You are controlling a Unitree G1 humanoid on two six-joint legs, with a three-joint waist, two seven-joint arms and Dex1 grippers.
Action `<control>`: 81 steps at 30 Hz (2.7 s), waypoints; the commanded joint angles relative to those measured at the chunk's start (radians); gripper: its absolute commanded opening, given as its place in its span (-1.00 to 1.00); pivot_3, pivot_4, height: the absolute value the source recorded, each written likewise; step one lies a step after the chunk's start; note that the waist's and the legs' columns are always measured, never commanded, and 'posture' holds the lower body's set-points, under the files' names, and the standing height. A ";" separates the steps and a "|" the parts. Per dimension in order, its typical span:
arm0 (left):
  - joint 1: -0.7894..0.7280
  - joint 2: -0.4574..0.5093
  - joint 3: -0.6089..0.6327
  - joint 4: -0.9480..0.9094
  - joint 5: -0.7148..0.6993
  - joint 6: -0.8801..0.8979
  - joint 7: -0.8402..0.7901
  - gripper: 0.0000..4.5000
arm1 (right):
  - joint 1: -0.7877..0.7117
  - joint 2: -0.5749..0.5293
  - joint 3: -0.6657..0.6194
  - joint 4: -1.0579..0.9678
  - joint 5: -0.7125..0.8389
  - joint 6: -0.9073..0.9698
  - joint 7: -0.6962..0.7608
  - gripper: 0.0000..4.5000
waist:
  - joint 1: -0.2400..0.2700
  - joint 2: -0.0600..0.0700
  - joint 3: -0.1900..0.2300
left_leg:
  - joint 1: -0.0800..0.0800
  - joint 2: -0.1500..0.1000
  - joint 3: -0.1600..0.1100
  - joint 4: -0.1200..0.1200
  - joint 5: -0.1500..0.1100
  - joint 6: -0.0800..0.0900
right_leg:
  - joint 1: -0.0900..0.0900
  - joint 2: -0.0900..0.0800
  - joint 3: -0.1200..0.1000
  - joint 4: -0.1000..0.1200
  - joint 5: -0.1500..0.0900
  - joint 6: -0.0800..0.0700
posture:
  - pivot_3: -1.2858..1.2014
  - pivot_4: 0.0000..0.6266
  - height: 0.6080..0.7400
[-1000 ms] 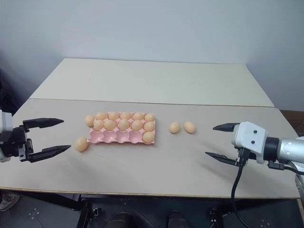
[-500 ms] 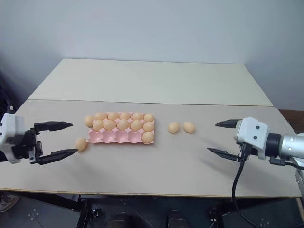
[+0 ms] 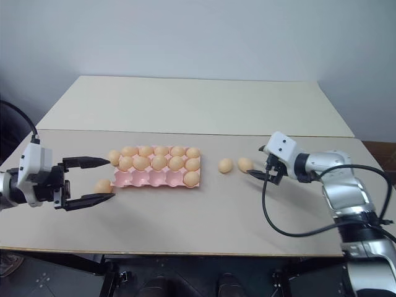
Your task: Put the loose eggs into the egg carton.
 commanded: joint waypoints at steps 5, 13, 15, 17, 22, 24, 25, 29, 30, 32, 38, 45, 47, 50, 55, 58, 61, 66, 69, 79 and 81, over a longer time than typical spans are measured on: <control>0.008 0.019 0.032 -0.067 -0.022 0.030 0.018 0.99 | -0.103 0.083 0.026 0.182 -0.071 -0.061 -0.057 1.00 | -0.008 0.000 0.000 | 0.000 0.000 0.000 0.000 0.000 0.000 | -0.001 0.000 0.000 0.000 0.000 0.000 | 0.03 -0.52 1.00; -0.009 0.023 0.026 -0.075 -0.028 0.047 0.029 0.99 | -0.153 0.158 0.053 0.281 -0.110 -0.094 -0.075 1.00 | -0.011 0.000 0.000 | 0.000 0.000 0.000 -0.001 0.000 0.000 | -0.001 0.000 0.000 0.000 0.000 0.000 | 0.03 -0.52 1.00; -0.010 0.022 0.023 -0.078 -0.030 0.046 0.031 0.99 | -0.163 0.172 0.056 0.314 -0.129 -0.115 -0.101 1.00 | -0.011 0.000 0.000 | 0.000 0.000 0.000 -0.001 0.000 0.000 | -0.001 0.000 0.000 0.000 0.000 0.000 | 0.03 -0.52 1.00; -0.009 0.019 0.024 -0.080 -0.031 0.045 0.035 1.00 | -0.176 0.184 0.054 0.342 -0.138 -0.111 -0.112 0.92 | -0.011 0.000 0.000 | 0.000 0.000 0.000 -0.001 0.000 0.000 | -0.001 0.000 0.000 0.000 0.000 0.000 | 0.03 -0.52 1.00; 0.003 0.016 0.026 -0.081 -0.026 0.037 0.041 1.00 | -0.168 0.186 0.055 0.337 -0.145 -0.116 -0.095 0.28 | -0.010 0.001 0.000 | 0.000 0.000 0.000 -0.001 0.000 0.000 | -0.001 0.000 0.000 0.000 0.000 0.000 | 0.03 -0.52 1.00; 0.002 0.013 0.024 -0.084 -0.028 0.039 0.045 1.00 | -0.168 0.184 0.059 0.336 -0.155 -0.110 -0.096 -0.02 | -0.010 0.001 0.000 | 0.000 0.000 0.000 -0.001 0.000 0.000 | -0.001 0.000 0.000 0.000 0.000 0.000 | 0.03 -0.52 1.00; 0.001 0.010 0.023 -0.086 -0.029 0.038 0.047 1.00 | -0.162 0.181 0.060 0.329 -0.161 -0.116 -0.100 -0.14 | -0.011 0.001 0.000 | 0.000 0.000 0.000 -0.001 0.000 0.000 | -0.001 0.000 0.000 0.000 0.000 0.000 | 0.03 -0.52 1.00; 0.006 0.008 0.027 -0.079 -0.024 0.033 0.052 1.00 | -0.140 0.163 0.047 0.263 -0.172 -0.102 -0.114 -0.20 | -0.010 0.001 0.000 | 0.000 0.000 0.000 -0.001 0.000 0.000 | -0.001 0.000 0.000 0.000 0.000 0.000 | 0.03 -0.52 1.00; 0.014 0.010 0.033 -0.074 -0.018 0.031 0.052 1.00 | -0.130 0.154 0.042 0.231 -0.175 -0.098 -0.115 -0.20 | -0.010 0.001 0.000 | 0.000 0.000 0.000 -0.001 0.000 0.000 | -0.001 0.000 0.000 0.000 0.000 0.000 | 0.03 -0.52 1.00; 0.042 0.019 0.055 -0.053 0.001 0.021 0.049 1.00 | -0.109 0.138 0.026 0.125 -0.169 -0.065 -0.118 -0.20 | -0.010 0.001 0.001 | 0.000 0.000 0.000 -0.001 0.000 0.000 | -0.001 0.000 0.000 0.000 0.000 0.000 | 0.03 -0.52 1.00; 0.138 0.063 0.119 0.032 0.100 -0.019 0.043 1.00 | -0.122 0.188 0.025 -0.224 -0.113 0.140 -0.130 -0.20 | -0.021 0.002 0.001 | 0.001 0.001 0.000 -0.002 0.000 0.000 | -0.002 0.001 0.000 0.001 0.000 0.000 | 0.03 -0.52 1.00; 0.153 0.065 0.150 0.046 0.106 -0.020 0.048 1.00 | -0.174 0.465 0.113 -0.341 -0.077 0.272 -0.254 -0.20 | -0.019 0.002 0.001 | 0.000 0.001 -0.001 -0.002 0.000 0.000 | -0.002 0.001 -0.001 0.001 0.000 0.000 | 0.03 -0.52 1.00; 0.162 0.062 0.156 0.033 0.105 -0.016 0.052 1.00 | -0.168 0.527 0.146 -0.326 -0.088 0.291 -0.290 -0.20 | -0.013 0.002 0.001 | -0.001 0.001 -0.001 -0.002 0.000 0.000 | -0.002 0.000 -0.001 0.000 0.000 0.000 | 0.03 -0.52 1.00; 0.192 0.053 0.180 0.003 0.097 -0.008 0.060 1.00 | -0.123 0.570 0.206 -0.334 -0.103 0.307 -0.312 -0.20 | -0.007 0.002 0.001 | -0.001 0.000 -0.001 -0.002 0.000 0.000 | -0.002 0.000 -0.001 0.000 0.000 0.000 | 0.03 -0.52 1.00; 0.237 0.041 0.207 -0.028 0.092 0.000 0.073 1.00 | -0.071 0.581 0.254 -0.389 -0.089 0.338 -0.311 -0.20 | -0.009 0.001 0.001 | -0.001 0.001 -0.001 -0.002 0.000 0.000 | -0.002 0.000 -0.002 0.000 0.000 0.000 | 0.03 -0.52 1.00; 0.243 0.038 0.210 -0.034 0.089 0.003 0.083 1.00 | -0.047 0.573 0.285 -0.400 -0.091 0.336 -0.299 -0.20 | -0.012 0.001 0.001 | 0.000 0.001 -0.001 -0.002 0.000 0.000 | -0.002 0.000 -0.001 0.001 0.000 0.000 | 0.03 -0.52 1.00; 0.243 0.037 0.210 -0.037 0.084 0.005 0.087 1.00 | -0.035 0.573 0.305 -0.391 -0.108 0.315 -0.316 -0.20 | -0.013 0.001 0.001 | 0.000 0.001 -0.001 -0.002 0.000 0.000 | -0.002 0.000 -0.001 0.001 0.000 0.000 | 0.03 -0.52 1.00; 0.230 0.036 0.193 -0.032 0.083 0.003 0.092 1.00 | -0.051 0.591 0.310 -0.335 -0.130 0.274 -0.348 -0.20 | -0.012 0.001 0.001 | 0.000 0.001 -0.001 -0.002 0.000 0.000 | -0.002 0.000 -0.001 0.001 0.000 0.000 | 0.03 -0.52 1.00; 0.225 0.035 0.186 -0.033 0.081 0.003 0.094 1.00 | -0.057 0.597 0.310 -0.316 -0.129 0.260 -0.351 -0.20 | -0.012 0.001 0.001 | 0.000 0.001 -0.001 -0.002 0.000 0.000 | -0.002 0.000 -0.001 0.001 0.000 0.000 | 0.03 -0.52 1.00; 0.215 0.030 0.176 -0.031 0.079 0.003 0.099 1.00 | -0.056 0.591 0.308 -0.341 -0.136 0.248 -0.344 0.95 | -0.012 0.001 0.001 | 0.000 0.001 -0.001 -0.002 0.000 0.000 | -0.002 0.000 -0.001 0.001 0.000 0.000 | 0.03 -0.52 1.00; 0.212 0.028 0.173 -0.030 0.079 0.003 0.100 1.00 | -0.054 0.582 0.307 -0.354 -0.136 0.245 -0.339 0.95 | -0.012 0.001 0.001 | 0.000 0.001 -0.001 -0.002 0.000 0.000 | -0.002 0.000 -0.001 0.001 0.000 0.000 | 0.03 -0.52 1.00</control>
